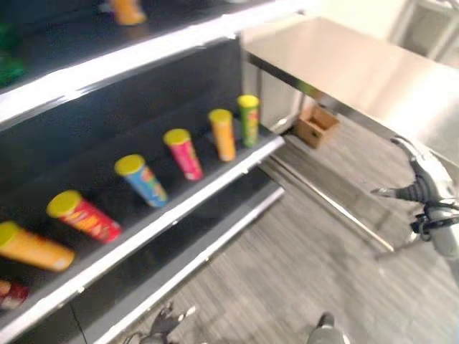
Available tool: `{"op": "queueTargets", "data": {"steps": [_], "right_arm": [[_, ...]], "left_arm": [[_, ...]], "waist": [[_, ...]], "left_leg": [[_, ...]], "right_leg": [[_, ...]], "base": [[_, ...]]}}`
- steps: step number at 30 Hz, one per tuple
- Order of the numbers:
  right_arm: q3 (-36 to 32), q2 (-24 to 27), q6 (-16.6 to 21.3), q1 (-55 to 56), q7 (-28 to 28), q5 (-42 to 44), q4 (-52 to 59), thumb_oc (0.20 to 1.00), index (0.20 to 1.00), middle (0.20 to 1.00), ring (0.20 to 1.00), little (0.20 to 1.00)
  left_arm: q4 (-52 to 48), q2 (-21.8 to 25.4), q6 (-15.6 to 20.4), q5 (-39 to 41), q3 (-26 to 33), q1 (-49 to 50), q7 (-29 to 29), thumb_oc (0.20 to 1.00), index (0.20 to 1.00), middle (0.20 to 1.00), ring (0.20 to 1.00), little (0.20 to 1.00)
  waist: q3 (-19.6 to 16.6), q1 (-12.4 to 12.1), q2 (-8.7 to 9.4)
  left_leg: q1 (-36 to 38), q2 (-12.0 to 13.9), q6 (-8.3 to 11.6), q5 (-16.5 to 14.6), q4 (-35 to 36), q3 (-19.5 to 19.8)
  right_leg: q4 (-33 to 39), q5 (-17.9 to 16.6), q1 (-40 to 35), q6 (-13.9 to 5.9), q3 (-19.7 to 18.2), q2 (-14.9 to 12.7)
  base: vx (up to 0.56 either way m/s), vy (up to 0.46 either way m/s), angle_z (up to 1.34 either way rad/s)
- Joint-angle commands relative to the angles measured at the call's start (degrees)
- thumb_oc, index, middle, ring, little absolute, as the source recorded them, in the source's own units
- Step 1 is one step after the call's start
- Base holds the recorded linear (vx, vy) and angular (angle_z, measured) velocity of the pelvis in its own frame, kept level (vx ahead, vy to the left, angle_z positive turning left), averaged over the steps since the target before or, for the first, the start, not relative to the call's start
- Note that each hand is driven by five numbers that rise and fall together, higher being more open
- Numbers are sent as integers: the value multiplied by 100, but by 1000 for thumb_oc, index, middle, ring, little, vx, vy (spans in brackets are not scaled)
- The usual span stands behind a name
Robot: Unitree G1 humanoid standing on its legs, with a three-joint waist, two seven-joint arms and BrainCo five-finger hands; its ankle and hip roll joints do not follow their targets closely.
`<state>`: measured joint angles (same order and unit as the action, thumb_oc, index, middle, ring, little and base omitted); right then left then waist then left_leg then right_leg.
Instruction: Put the goods on the table back onto the shelves and tidy them up.
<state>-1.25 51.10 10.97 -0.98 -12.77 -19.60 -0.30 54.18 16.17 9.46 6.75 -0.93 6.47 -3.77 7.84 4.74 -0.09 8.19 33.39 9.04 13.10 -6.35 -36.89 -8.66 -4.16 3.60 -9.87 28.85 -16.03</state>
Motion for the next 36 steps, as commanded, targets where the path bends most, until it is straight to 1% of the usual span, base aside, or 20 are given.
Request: {"op": "queueTargets", "data": {"steps": [1,2,3,4,5,6,7,8,9,12,13,16,18,22,24,27,30,31,34,36], "right_arm": [[-564,-144,399,-173,-238,269,859,1000,1000,1000,1000,1000],[-573,-142,402,-145,-246,289,871,1000,1000,1000,1000,1000],[-555,-148,392,-156,-249,327,911,1000,1000,1000,1000,1000],[-510,-140,386,-193,-241,360,936,1000,1000,1000,1000,1000],[-439,-150,401,-307,-234,397,931,1000,1000,1000,1000,1000],[-349,-166,414,-534,-283,399,797,1000,1000,1000,1000,1000],[-346,-166,415,-537,-284,398,795,1000,1000,1000,1000,1000],[-294,-219,417,-726,-305,385,718,1000,1000,1000,1000,1000],[-277,-229,429,-786,-318,360,716,1000,1000,1000,1000,1000],[-262,-242,440,-825,-348,341,738,1000,1000,1000,1000,1000],[-254,-236,434,-815,-370,327,723,1000,1000,1000,1000,1000],[-259,-235,420,-795,-412,308,690,1000,1000,1000,1000,1000],[-359,-240,354,-751,-503,258,723,1000,1000,1000,1000,1000],[-366,-272,310,-793,-531,200,699,1000,1000,1000,1000,1000],[-346,-287,287,-807,-527,171,657,1000,1000,1000,1000,1000],[-269,-322,276,-896,-522,147,635,1000,1000,1000,1000,1000],[-169,-358,243,-993,-501,88,595,1000,1000,1000,1000,1000],[-219,-383,217,-983,-493,18,601,1000,1000,1000,1000,1000],[-358,-497,170,-898,-512,-79,572,1000,1000,1000,1000,1000],[-461,-571,134,-879,-506,-108,611,1000,1000,1000,1000,1000]], "left_arm": [[-378,514,108,558,-110,-144,-21,1000,1000,1000,1000,1000],[-363,489,109,526,-120,-123,-5,1000,1000,1000,1000,1000],[-359,465,78,502,-138,-93,5,1000,1000,1000,1000,1000],[-370,449,69,508,-126,-72,-3,1000,1000,1000,1000,1000],[-383,428,93,529,-77,-35,-20,1000,1000,1000,1000,1000],[-397,361,134,541,-36,54,-47,1000,1000,1000,1000,1000],[-397,361,134,541,-35,54,-47,1000,1000,1000,1000,1000],[-325,313,138,481,-61,89,-12,1000,1000,1000,1000,1000],[-260,289,132,447,-72,64,-4,1000,1000,1000,1000,1000],[-158,247,125,361,-133,7,-22,1000,1000,1000,1000,1000],[-155,237,132,356,-150,-15,-37,1000,1000,1000,1000,1000],[-148,217,138,381,-174,-68,-64,1000,1000,1000,1000,1000],[-140,177,118,386,-155,-102,-79,1000,1000,1000,1000,1000],[-103,77,105,350,-100,50,-61,1000,1000,1000,1000,1000],[-59,60,96,334,-68,95,-43,1000,1000,1000,1000,1000],[0,63,98,330,-60,99,-44,1000,1000,1000,1000,1000],[18,87,83,354,-50,103,-51,1000,1000,1000,1000,1000],[38,111,67,312,-73,93,-39,1000,1000,1000,1000,1000],[-5,214,53,276,-128,18,-49,1000,1000,1000,1000,1000],[-46,275,47,263,-154,-14,-47,1000,1000,1000,1000,1000]], "waist": [[131,-198,373],[183,-202,351],[256,-295,340],[331,-397,374],[382,-458,454],[409,-555,531],[410,-556,531],[433,-634,518],[440,-661,494],[433,-754,383],[451,-794,344],[488,-849,317],[519,-886,201],[416,-935,90],[360,-932,105],[330,-976,194],[217,-1042,352],[157,-1045,399],[183,-997,417],[293,-887,414]], "left_leg": [[-510,624,596,725,-223,63],[-525,559,596,724,-381,216],[-653,317,555,516,-604,753],[-949,-63,468,245,-884,1461],[-1260,-541,154,-140,-1038,1934],[-1341,-1080,-59,-703,-1114,2160],[-1339,-1080,-59,-705,-1116,2158],[-1494,-1431,-186,-984,-978,2165],[-1537,-1591,-222,-1031,-806,2201],[-1709,-1972,-202,-732,-52,2554],[-1775,-2058,-181,-566,167,2653],[-1919,-2157,-159,-428,511,2650],[-1976,-2197,-83,-203,814,2370],[-1750,-2204,-149,-81,994,2103],[-1648,-2191,-168,-65,982,1977],[-1599,-2226,-229,-179,835,1899],[-1492,-2355,-387,-446,699,1763],[-1353,-2433,-487,-598,690,1709],[-1088,-2612,-683,-845,767,1670],[-894,-2745,-838,-996,788,1695]], "right_leg": [[1248,348,-1145,-43,79,235],[1311,448,-1151,34,-20,379],[1335,589,-1138,116,-228,521],[1358,654,-1117,192,-446,633],[1366,566,-1025,277,-511,685],[1366,636,-1029,336,-814,851],[1366,636,-1029,336,-817,850],[1366,660,-1017,378,-996,959],[1366,678,-1021,367,-1097,1006],[1366,673,-1013,356,-1282,1161],[1366,686,-1045,348,-1335,1216],[1366,755,-1123,352,-1377,1274],[1366,857,-1256,377,-1414,1427],[1366,984,-1439,340,-1559,1542],[1366,1047,-1518,351,-1618,1522],[1366,1085,-1575,355,-1690,1456],[1366,1046,-1725,316,-1674,1288],[1046,1066,-1692,271,-1629,1189],[-65,1101,-1253,-33,-1483,965],[-1018,830,-831,-361,-1445,732]], "base": [[56,-513,2],[81,-397,33],[82,-389,27],[4,-383,-84],[51,-445,-142],[23,-308,-133],[128,-273,-86],[87,-103,-79],[124,-113,-112],[130,-24,-70],[107,-22,-6],[150,-34,-4],[195,12,-17],[154,80,-43],[211,153,-70],[129,86,-41],[217,150,-50],[230,207,-36],[121,186,-21],[40,194,-4]]}}
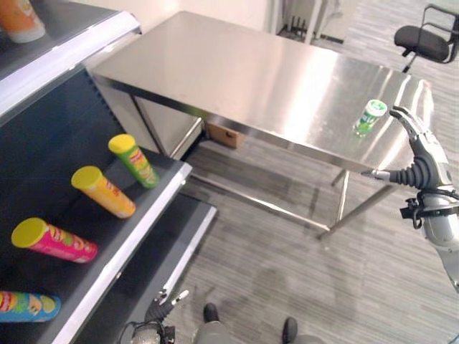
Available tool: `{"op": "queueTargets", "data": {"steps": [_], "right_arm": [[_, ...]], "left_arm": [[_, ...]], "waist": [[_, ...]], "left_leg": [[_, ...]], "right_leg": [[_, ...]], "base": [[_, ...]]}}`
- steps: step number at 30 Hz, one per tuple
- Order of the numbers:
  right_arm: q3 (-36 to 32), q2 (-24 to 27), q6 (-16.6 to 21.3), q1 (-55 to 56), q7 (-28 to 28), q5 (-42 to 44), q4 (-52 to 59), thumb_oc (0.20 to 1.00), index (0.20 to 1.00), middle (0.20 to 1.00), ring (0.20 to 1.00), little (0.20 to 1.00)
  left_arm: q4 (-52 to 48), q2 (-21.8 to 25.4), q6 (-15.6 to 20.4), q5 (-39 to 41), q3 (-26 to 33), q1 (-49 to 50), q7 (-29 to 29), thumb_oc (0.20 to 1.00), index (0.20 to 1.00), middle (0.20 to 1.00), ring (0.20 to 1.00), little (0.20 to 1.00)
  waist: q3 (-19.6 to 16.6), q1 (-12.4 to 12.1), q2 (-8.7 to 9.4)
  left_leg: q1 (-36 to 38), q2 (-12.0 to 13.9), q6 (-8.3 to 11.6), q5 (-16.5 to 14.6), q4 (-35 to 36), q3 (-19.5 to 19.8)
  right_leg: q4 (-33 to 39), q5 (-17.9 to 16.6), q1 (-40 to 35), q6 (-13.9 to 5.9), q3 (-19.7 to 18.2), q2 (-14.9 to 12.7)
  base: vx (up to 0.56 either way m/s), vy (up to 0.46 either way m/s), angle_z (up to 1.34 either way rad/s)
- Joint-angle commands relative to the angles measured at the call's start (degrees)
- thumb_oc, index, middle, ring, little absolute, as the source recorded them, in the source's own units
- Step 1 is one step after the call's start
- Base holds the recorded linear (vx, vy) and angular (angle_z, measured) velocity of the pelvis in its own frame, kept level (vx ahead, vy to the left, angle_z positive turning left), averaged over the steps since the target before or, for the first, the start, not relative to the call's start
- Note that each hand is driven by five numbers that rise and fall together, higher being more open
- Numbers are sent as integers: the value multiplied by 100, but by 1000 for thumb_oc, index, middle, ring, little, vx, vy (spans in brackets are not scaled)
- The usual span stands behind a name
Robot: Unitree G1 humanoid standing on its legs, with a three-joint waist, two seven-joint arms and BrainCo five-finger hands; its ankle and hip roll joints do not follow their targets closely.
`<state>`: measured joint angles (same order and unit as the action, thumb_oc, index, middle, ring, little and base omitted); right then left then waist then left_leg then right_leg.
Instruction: Put the goods on the table back onto the shelves and tidy them up.
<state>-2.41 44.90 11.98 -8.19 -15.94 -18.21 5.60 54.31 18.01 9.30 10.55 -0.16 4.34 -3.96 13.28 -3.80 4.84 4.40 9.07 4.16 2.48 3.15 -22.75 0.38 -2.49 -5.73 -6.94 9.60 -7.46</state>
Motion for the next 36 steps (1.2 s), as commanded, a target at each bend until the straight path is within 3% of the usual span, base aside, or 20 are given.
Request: {"op": "queueTargets", "data": {"steps": [1,3,5,6,7,9,10,11,13,16,17,19,23,25,27,33,36], "right_arm": [[-394,18,22,-157,-189,-280,66,1000,1000,1000,1000,1000],[-510,-46,8,-130,-265,-316,77,1000,1000,1000,1000,1000],[-709,-110,-27,112,-282,-347,131,1000,1000,1000,1000,1000],[-732,-117,-29,142,-277,-348,148,1000,1000,1000,1000,1000],[-1026,-78,-49,384,-311,-342,145,1000,1000,1000,1000,1000],[-1112,-50,-68,444,-318,-326,118,1000,1000,1000,1000,1000],[-1401,-25,-120,696,-354,-318,76,1000,1000,1000,1000,1000],[-1632,-61,-162,966,-354,-300,42,1000,1000,1000,1000,1000],[-1919,-212,-229,1318,-367,-262,28,1000,1000,1000,1000,1000],[-2045,-280,-266,1473,-362,-246,-11,1000,1000,1000,1000,1000],[-2233,-242,-336,1624,-382,-217,-135,1000,1000,1000,1000,1000],[-2224,-200,-344,1601,-393,-212,-153,1000,1000,1000,1000,1000],[-2232,-114,-328,1563,-303,-159,-101,1000,1000,1000,1000,1000],[-2257,22,-265,1517,-229,-9,-52,1000,1000,1000,1000,1000],[-2253,38,-258,1514,-229,1,-64,1000,1000,1000,1000,1000],[-2248,362,-105,1391,-97,358,-141,1000,1000,1000,1000,1000],[-2188,533,-28,1260,-65,445,-111,1000,1000,1000,1000,1000]], "left_arm": [[-82,112,59,-118,-237,186,-39,1000,1000,1000,1000,1000],[-105,171,37,-137,-245,157,-79,1000,1000,1000,1000,1000],[-110,184,16,-206,-219,152,-63,1000,1000,1000,1000,1000],[-110,189,16,-209,-232,155,-63,1000,1000,1000,1000,1000],[-34,181,39,-318,-332,105,-6,1000,1000,1000,1000,1000],[14,166,50,-346,-365,88,10,1000,1000,1000,1000,1000],[181,117,57,-482,-411,42,42,1000,1000,1000,1000,1000],[373,109,35,-590,-329,-51,58,1000,1000,1000,1000,1000],[473,135,33,-661,-221,-121,66,1000,1000,1000,1000,1000],[563,159,25,-713,-200,-149,71,1000,1000,1000,1000,1000],[717,119,6,-737,-149,-156,75,1000,1000,1000,1000,1000],[778,109,-10,-740,-121,-162,42,1000,1000,1000,1000,1000],[791,123,-8,-752,-75,-103,49,1000,1000,1000,1000,1000],[738,117,-8,-739,-87,-26,59,1000,1000,1000,1000,1000],[734,110,-10,-737,-86,-20,59,1000,1000,1000,1000,1000],[721,90,-9,-660,-147,55,112,1000,1000,1000,1000,1000],[602,46,1,-565,-188,84,150,1000,1000,1000,1000,1000]], "waist": [[-182,25,-105],[-80,106,-217],[-106,113,-188],[-106,132,-184],[-151,169,-225],[-193,208,-231],[-297,351,-209],[-340,489,-181],[-355,599,-127],[-376,634,-30],[-437,625,152],[-416,623,168],[-442,601,161],[-515,629,103],[-517,635,82],[-598,687,-102],[-570,675,-188]], "left_leg": [[-398,-347,-412,29,-120,302],[-194,-334,-476,-49,-17,304],[-60,-442,-456,-141,109,327],[-55,-450,-456,-145,107,360],[-92,-493,-350,-225,143,553],[-119,-520,-302,-245,162,636],[-81,-549,-184,-357,185,788],[9,-494,-76,-424,185,875],[114,-366,54,-501,185,979],[168,-388,75,-560,185,1055],[281,-536,72,-659,185,1193],[331,-553,70,-684,185,1234],[519,-476,80,-789,185,1290],[602,-303,164,-795,185,1286],[606,-282,175,-803,185,1289],[723,120,419,-722,112,1252],[655,316,548,-725,-275,1256]], "right_leg": [[-2389,454,321,-757,512,-222],[-3129,120,668,-806,665,-333],[-2924,93,711,-776,987,-760],[-2901,98,670,-779,1027,-768],[-2084,178,531,-584,1395,-1117],[-1655,92,466,-559,1467,-1204],[-670,-255,458,-613,1410,-1320],[-292,-647,655,-733,1256,-1488],[0,-1002,827,-806,1140,-1550],[156,-1136,772,-806,1008,-1496],[343,-1375,644,-806,780,-1383],[346,-1387,656,-806,684,-1317],[373,-971,560,-806,625,-1130],[395,-678,469,-787,640,-937],[391,-666,463,-783,649,-918],[434,-211,347,-509,627,-429],[453,-1,238,-334,654,-199]], "base": [[4,192,9],[25,154,11],[91,61,7],[144,-33,19],[120,-75,26],[145,-91,78],[294,-166,83],[364,-206,71],[255,-183,112],[127,-113,73],[241,-240,62],[149,-169,45],[144,-142,-5],[190,-185,-9],[93,-111,-3],[110,-164,-1],[94,-218,-5]]}}
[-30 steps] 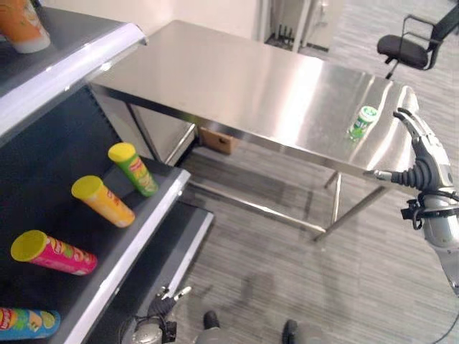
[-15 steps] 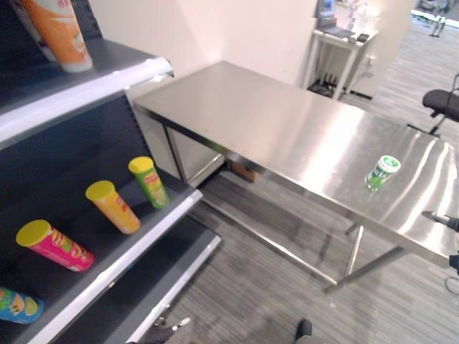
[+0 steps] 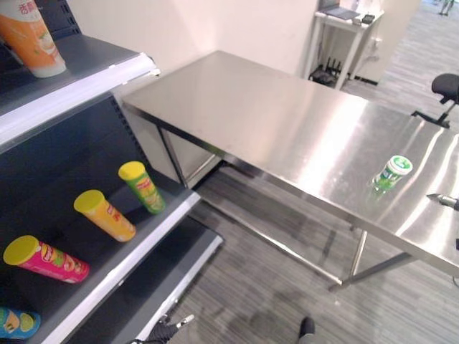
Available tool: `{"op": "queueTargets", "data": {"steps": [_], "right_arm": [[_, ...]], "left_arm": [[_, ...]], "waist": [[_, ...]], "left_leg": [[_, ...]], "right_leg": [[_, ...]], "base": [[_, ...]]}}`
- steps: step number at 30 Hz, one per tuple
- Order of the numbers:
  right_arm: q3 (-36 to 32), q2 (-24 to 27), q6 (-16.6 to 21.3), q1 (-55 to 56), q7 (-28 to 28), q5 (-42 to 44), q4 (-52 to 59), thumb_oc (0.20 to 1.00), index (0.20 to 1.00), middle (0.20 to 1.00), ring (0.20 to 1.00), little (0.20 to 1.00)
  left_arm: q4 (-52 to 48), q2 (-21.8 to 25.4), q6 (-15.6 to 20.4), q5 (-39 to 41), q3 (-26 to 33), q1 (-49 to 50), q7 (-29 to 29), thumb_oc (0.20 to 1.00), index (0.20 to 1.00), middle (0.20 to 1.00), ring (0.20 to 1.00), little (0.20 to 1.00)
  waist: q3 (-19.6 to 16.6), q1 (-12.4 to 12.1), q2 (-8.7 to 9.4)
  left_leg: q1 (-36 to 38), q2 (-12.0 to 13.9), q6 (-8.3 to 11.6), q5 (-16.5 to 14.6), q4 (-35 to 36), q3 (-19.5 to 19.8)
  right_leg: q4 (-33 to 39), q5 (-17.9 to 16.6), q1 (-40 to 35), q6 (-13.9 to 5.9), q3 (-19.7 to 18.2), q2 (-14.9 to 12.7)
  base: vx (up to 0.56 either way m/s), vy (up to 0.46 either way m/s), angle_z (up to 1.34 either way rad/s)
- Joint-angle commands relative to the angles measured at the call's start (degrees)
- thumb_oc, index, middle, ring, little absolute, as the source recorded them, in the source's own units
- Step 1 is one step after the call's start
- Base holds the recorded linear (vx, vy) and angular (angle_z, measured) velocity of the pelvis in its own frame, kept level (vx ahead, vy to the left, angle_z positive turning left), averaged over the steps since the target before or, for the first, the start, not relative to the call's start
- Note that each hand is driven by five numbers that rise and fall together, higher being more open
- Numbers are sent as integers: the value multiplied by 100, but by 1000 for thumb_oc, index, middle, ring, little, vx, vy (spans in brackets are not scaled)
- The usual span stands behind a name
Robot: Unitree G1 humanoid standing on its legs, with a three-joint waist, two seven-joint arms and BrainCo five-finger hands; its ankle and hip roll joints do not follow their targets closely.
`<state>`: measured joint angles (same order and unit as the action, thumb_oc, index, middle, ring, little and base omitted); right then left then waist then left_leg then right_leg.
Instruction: Put the goods on the table back onto the shelves and tidy them up.
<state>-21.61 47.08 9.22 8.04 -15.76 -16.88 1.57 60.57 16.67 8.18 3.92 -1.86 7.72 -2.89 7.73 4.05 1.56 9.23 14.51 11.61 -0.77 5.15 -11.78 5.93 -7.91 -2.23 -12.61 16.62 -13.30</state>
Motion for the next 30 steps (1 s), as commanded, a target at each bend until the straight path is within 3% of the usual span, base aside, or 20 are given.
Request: {"op": "queueTargets", "data": {"steps": [1,7,8,11,15,16,19,26,30], "right_arm": [[-262,321,250,-373,-83,313,286,1000,1000,1000,1000,1000],[-159,413,290,-455,-33,425,319,1000,1000,1000,1000,1000],[-196,430,283,-437,-20,474,331,1000,1000,1000,1000,1000],[-206,427,243,-413,-26,482,311,1000,1000,1000,1000,1000],[-283,432,209,-320,19,531,202,1000,1000,1000,1000,1000],[-281,436,212,-322,18,532,195,1000,1000,1000,1000,1000],[-181,442,250,-393,72,628,80,1000,1000,1000,1000,1000],[181,405,291,-602,282,1050,-205,1000,1000,1000,1000,1000],[712,453,252,-1038,446,1617,-836,1000,1000,1000,1000,1000]], "left_arm": [[-26,176,112,99,-15,-254,43,1000,1000,1000,1000,1000],[-205,127,92,195,-73,-215,92,1000,1000,1000,1000,1000],[-232,133,65,212,-68,-242,86,1000,1000,1000,1000,1000],[-408,143,43,230,-62,-225,85,1000,1000,1000,1000,1000],[-425,96,45,152,-178,-254,137,1000,1000,1000,1000,1000],[-422,94,46,152,-180,-255,136,1000,1000,1000,1000,1000],[-528,118,78,164,-305,-295,140,1000,1000,1000,1000,1000],[-514,181,96,195,-370,-270,175,1000,1000,1000,1000,1000],[-483,284,81,254,-401,-228,194,1000,1000,1000,1000,1000]], "waist": [[-10,-102,130],[137,-97,52],[261,-104,103],[378,-102,158],[374,-102,133],[363,-107,140],[303,-171,53],[143,-200,-3],[84,-306,23]], "left_leg": [[158,-212,-187,-417,-508,168],[-201,4,-20,-78,-1654,402],[-537,56,27,220,-2366,446],[-833,131,-100,297,-2899,210],[-954,235,-196,69,-1991,-228],[-934,216,-204,83,-1945,-246],[-924,104,-160,264,-915,-52],[-491,-7,-142,356,-404,-104],[-297,-74,-171,379,-188,-202]], "right_leg": [[-104,547,-114,242,-42,397],[-93,841,-323,554,-15,742],[-93,915,-425,668,37,789],[-93,1017,-514,761,115,845],[-93,1018,-516,680,189,813],[-93,1018,-509,671,184,798],[-93,1067,-473,593,113,871],[-93,1040,-577,575,88,840],[-93,993,-623,528,117,781]], "base": [[68,-189,-6],[51,-184,-8],[24,-184,-7],[19,-153,7],[25,20,9],[26,53,9],[46,66,4],[60,63,6],[33,65,-7]]}}
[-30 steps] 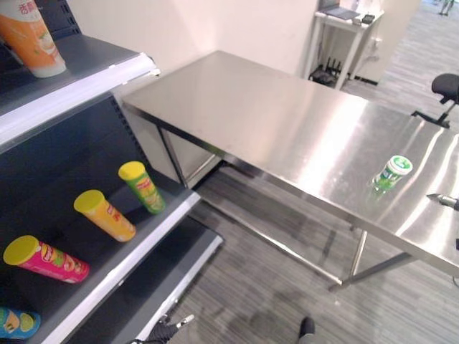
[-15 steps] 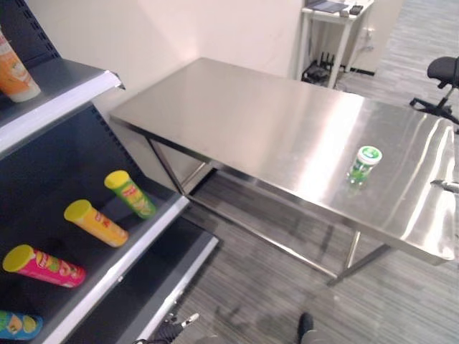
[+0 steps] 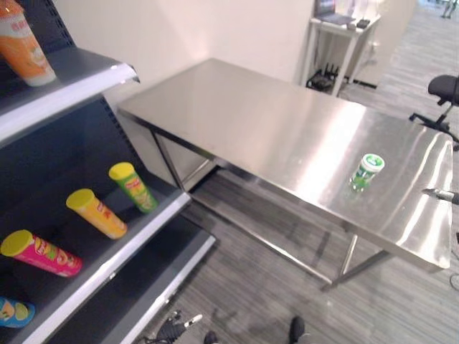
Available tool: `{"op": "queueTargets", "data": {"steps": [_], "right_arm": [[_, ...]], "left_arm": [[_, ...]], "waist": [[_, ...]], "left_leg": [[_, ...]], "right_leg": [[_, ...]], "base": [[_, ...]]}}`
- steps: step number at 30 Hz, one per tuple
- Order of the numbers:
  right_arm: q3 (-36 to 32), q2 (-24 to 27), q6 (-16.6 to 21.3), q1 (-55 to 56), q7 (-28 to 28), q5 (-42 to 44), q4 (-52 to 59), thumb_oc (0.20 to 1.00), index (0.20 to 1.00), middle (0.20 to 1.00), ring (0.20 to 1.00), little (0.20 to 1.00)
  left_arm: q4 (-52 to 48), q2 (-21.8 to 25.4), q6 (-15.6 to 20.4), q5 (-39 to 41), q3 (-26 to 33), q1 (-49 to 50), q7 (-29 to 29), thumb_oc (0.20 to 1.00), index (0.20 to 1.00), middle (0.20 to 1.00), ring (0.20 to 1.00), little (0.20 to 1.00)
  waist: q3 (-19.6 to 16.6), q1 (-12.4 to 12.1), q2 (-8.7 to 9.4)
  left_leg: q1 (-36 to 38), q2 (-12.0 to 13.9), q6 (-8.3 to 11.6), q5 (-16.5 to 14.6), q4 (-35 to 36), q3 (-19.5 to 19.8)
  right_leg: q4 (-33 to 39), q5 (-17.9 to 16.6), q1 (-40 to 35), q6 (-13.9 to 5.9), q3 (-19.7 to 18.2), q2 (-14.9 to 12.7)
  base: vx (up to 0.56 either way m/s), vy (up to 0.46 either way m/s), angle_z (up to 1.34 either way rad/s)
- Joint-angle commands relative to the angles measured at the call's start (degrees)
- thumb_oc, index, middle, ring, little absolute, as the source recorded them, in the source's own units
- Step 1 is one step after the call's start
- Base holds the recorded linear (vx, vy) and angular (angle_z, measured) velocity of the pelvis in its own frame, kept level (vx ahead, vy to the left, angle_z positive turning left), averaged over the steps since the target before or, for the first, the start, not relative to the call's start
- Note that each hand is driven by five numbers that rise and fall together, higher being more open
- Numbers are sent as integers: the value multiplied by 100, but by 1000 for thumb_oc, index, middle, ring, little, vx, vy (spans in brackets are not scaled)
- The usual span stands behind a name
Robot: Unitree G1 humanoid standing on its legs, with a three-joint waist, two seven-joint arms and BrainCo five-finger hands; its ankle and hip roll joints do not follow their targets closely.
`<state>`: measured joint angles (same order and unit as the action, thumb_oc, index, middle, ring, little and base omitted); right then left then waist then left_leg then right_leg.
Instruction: Put the goods on the table back onto the shelves and tidy them up.
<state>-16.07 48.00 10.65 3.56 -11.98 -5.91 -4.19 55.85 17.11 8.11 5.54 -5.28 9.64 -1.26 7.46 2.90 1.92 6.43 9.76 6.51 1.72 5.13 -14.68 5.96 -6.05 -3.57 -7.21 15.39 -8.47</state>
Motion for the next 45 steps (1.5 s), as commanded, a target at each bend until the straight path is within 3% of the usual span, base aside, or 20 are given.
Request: {"op": "queueTargets", "data": {"steps": [1,7,11,23,34,45], "right_arm": [[196,371,122,-632,62,525,-293,1000,1000,1000,1000,1000],[775,740,32,-1221,309,973,-1184,1000,1000,1000,1000,1000],[1584,1073,-4,-2180,438,1200,-2209,1000,1000,1000,1000,1000],[2983,1079,-206,-3871,664,1186,-3877,1000,1000,1000,1000,1000],[3635,837,-352,-4814,828,1138,-5271,1000,1000,1000,1000,1000],[3762,603,-375,-4860,935,1041,-5567,1000,1000,1000,1000,1000]], "left_arm": [[-12,238,87,94,-44,-416,32,1000,1000,1000,1000,1000],[325,265,55,111,-51,-340,59,1000,1000,1000,1000,1000],[574,225,52,128,-223,-272,117,1000,1000,1000,1000,1000],[819,159,54,227,-382,-378,81,1000,1000,1000,1000,1000],[801,151,67,261,-563,-469,97,1000,1000,1000,1000,1000],[828,119,67,235,-618,-516,120,1000,1000,1000,1000,1000]], "waist": [[114,-181,-11],[64,-297,82],[49,-429,115],[82,-613,104],[92,-734,93],[94,-795,88]], "left_leg": [[-10,398,337,131,-179,81],[25,324,311,113,-98,109],[8,280,303,113,-84,159],[-111,306,350,192,-93,375],[-224,344,384,245,-100,488],[-247,340,400,246,-85,562]], "right_leg": [[-96,806,-490,-15,234,295],[-96,756,-503,-61,295,209],[-96,744,-518,-80,343,172],[-96,793,-575,-71,548,171],[-96,825,-575,-67,688,194],[-96,835,-605,-68,792,191]], "base": [[13,36,-7],[7,27,4],[3,5,9],[7,-18,9],[7,-16,8],[5,-4,5]]}}
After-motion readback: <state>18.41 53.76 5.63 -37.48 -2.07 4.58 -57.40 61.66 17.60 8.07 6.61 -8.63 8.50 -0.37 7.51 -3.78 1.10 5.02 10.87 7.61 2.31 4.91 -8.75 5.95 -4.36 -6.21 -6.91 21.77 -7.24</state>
